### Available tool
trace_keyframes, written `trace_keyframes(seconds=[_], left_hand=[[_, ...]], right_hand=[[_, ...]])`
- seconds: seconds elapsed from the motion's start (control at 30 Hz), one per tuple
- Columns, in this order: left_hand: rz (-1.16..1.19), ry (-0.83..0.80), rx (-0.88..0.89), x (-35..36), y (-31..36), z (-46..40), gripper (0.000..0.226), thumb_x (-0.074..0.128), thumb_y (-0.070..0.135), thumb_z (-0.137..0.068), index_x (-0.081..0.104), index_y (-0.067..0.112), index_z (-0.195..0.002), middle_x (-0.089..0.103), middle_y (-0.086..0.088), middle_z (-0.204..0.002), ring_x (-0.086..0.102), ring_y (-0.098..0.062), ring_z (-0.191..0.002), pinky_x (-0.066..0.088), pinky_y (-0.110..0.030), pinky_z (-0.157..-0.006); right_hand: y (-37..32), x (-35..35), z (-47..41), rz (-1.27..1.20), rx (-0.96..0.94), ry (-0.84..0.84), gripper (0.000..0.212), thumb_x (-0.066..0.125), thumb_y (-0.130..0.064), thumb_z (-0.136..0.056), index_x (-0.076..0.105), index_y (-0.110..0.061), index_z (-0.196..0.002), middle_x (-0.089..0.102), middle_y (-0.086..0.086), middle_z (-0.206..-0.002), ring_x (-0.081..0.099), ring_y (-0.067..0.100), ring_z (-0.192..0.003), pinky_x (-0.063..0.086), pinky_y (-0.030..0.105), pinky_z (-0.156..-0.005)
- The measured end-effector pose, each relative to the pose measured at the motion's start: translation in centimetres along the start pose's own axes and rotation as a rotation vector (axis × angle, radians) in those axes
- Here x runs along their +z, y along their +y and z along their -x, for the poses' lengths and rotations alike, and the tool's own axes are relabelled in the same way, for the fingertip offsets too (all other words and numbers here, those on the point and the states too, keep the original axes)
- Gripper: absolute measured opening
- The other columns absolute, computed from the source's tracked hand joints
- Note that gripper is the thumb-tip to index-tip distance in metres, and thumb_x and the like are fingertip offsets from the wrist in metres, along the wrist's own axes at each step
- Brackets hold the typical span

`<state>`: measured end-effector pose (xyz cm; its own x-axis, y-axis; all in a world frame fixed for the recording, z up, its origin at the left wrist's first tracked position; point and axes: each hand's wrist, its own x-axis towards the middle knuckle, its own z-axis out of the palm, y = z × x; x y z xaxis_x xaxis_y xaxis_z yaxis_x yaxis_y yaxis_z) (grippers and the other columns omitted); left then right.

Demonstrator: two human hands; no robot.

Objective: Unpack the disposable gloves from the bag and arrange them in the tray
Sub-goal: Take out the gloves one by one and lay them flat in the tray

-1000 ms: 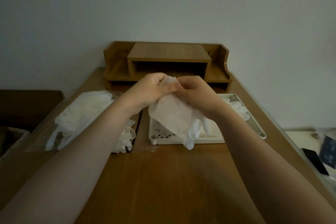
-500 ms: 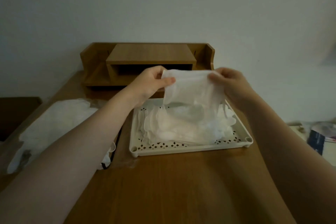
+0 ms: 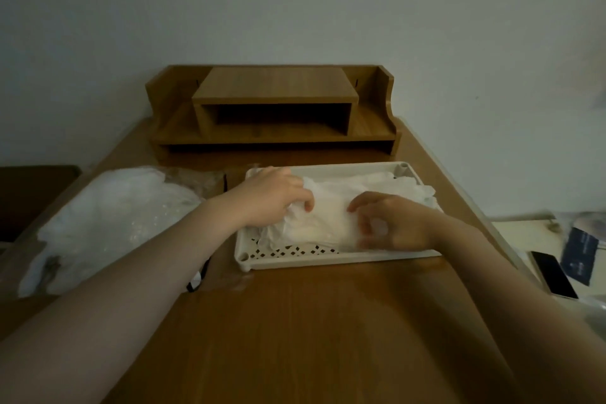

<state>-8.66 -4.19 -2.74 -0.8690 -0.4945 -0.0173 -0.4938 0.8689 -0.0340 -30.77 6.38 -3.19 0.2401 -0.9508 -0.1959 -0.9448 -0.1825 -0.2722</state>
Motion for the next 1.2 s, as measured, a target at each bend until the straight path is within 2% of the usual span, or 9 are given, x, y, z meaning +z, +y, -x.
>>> trace_keyframes(seconds=[0.17,0.27,0.37,0.63,0.77,0.9,0.97,1.07,1.2], left_hand=[[0.023,-0.165,-0.097,0.4,0.9,1.8,0.045,0.039,0.004,-0.090,0.048,0.034,-0.123,0.053,0.008,-0.115,0.040,-0.018,-0.114,0.035,-0.038,-0.098],[0.112,-0.259,-0.165,0.4,1.2,2.6,0.053,0.040,0.014,-0.090,0.036,0.039,-0.136,0.043,0.006,-0.105,0.038,-0.015,-0.113,0.033,-0.032,-0.091],[0.073,-0.264,-0.172,0.7,1.7,3.1,0.066,0.037,0.019,-0.094,0.008,0.045,-0.147,0.038,0.003,-0.105,0.035,-0.016,-0.110,0.029,-0.031,-0.092],[0.187,-0.250,-0.220,0.2,1.3,4.1,0.053,0.037,0.031,-0.096,0.021,0.050,-0.143,0.038,0.005,-0.108,0.037,-0.016,-0.110,0.034,-0.031,-0.079],[0.344,0.251,-0.264,-1.5,0.7,6.4,0.036,0.044,0.028,-0.097,0.050,0.035,-0.132,0.047,0.010,-0.111,0.047,-0.006,-0.095,0.039,-0.024,-0.074],[0.540,0.666,-0.382,-3.6,-0.2,8.7,0.025,0.045,0.014,-0.097,0.065,0.019,-0.112,0.057,0.007,-0.093,0.052,-0.007,-0.068,0.039,-0.016,-0.059],[0.666,0.749,-0.452,-3.7,-1.3,9.8,0.026,0.044,0.011,-0.097,0.067,0.020,-0.106,0.058,0.009,-0.084,0.054,-0.006,-0.066,0.040,-0.010,-0.058],[0.807,0.759,-0.495,-3.1,-2.5,10.8,0.028,0.044,0.009,-0.097,0.066,0.026,-0.099,0.061,0.010,-0.081,0.056,0.001,-0.065,0.042,-0.005,-0.059],[0.855,0.704,-0.448,-2.6,-3.3,11.2,0.029,0.045,0.009,-0.096,0.065,0.030,-0.095,0.062,0.013,-0.081,0.058,0.003,-0.069,0.044,-0.006,-0.066]], right_hand=[[-0.5,0.7,-0.1,-0.382,0.180,0.169,0.042,0.036,-0.048,-0.096,0.052,-0.019,-0.122,0.051,-0.002,-0.126,0.048,0.019,-0.115,0.038,0.033,-0.099],[0.5,2.3,-1.2,-0.013,0.240,0.111,0.064,0.042,-0.055,-0.093,0.024,-0.023,-0.145,0.021,0.002,-0.155,0.017,0.025,-0.142,0.013,0.044,-0.116],[1.8,2.9,-1.8,0.113,0.271,-0.021,0.104,0.042,-0.080,-0.074,-0.013,-0.034,-0.149,-0.020,-0.006,-0.158,-0.024,0.022,-0.143,-0.020,0.050,-0.111],[0.8,1.4,-2.2,0.164,0.310,-0.022,0.123,0.051,-0.084,-0.058,-0.015,-0.034,-0.148,-0.026,-0.001,-0.156,-0.030,0.028,-0.140,-0.020,0.058,-0.108],[-3.9,0.4,-2.7,0.115,0.151,0.357,0.084,0.044,-0.075,-0.074,0.029,-0.033,-0.145,0.004,-0.003,-0.160,-0.013,0.024,-0.146,-0.017,0.055,-0.111],[-10.6,0.7,-4.7,-0.094,-0.130,0.614,0.028,0.052,-0.033,-0.094,0.062,-0.019,-0.116,0.048,0.001,-0.139,0.038,0.019,-0.133,0.028,0.037,-0.112],[-13.7,1.9,-6.4,-0.110,-0.270,0.575,0.018,0.054,-0.018,-0.094,0.067,-0.012,-0.106,0.060,0.005,-0.123,0.055,0.019,-0.113,0.042,0.026,-0.098],[-16.6,4.5,-9.1,-0.054,-0.274,0.398,0.017,0.053,-0.018,-0.093,0.067,-0.009,-0.096,0.065,0.004,-0.095,0.061,0.021,-0.087,0.050,0.038,-0.086],[-18.3,7.4,-11.1,-0.007,-0.070,0.334,0.021,0.051,-0.033,-0.093,0.060,-0.016,-0.099,0.063,0.000,-0.091,0.057,0.021,-0.094,0.026,0.038,-0.107]])
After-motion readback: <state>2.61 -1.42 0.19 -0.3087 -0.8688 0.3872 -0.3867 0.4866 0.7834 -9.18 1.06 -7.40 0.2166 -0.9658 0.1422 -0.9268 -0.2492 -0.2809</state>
